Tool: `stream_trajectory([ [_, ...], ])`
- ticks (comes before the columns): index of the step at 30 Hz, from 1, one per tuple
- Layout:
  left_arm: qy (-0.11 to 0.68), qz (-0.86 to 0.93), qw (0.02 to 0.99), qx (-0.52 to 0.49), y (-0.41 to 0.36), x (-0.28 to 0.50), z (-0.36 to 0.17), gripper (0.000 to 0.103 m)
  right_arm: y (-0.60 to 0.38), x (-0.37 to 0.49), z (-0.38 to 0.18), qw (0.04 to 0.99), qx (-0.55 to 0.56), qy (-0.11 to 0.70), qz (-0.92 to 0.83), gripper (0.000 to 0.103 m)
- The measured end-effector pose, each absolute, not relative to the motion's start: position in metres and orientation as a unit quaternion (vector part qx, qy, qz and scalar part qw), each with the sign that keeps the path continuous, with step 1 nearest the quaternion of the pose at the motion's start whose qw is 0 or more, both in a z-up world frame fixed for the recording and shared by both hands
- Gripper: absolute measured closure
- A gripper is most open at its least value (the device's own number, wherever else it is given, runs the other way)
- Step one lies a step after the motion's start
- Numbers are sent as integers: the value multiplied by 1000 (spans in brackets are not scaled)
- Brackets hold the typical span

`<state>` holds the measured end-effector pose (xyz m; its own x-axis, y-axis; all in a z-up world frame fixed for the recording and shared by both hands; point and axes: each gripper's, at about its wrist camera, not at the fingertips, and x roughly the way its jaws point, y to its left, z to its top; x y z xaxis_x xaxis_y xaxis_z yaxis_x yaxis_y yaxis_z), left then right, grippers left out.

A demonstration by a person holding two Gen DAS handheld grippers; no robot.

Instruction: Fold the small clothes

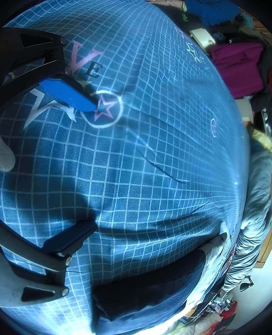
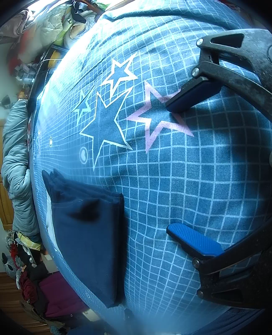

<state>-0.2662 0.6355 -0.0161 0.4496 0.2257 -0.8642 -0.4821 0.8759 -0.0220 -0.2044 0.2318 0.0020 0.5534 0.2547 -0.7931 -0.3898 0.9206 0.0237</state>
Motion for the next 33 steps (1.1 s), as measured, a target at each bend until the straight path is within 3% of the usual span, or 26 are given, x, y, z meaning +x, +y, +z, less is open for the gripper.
stream_trajectory([
  [33,477,209,842,-139,636,-268,-15,0,231,-202,1,876,-80,439,181,0],
])
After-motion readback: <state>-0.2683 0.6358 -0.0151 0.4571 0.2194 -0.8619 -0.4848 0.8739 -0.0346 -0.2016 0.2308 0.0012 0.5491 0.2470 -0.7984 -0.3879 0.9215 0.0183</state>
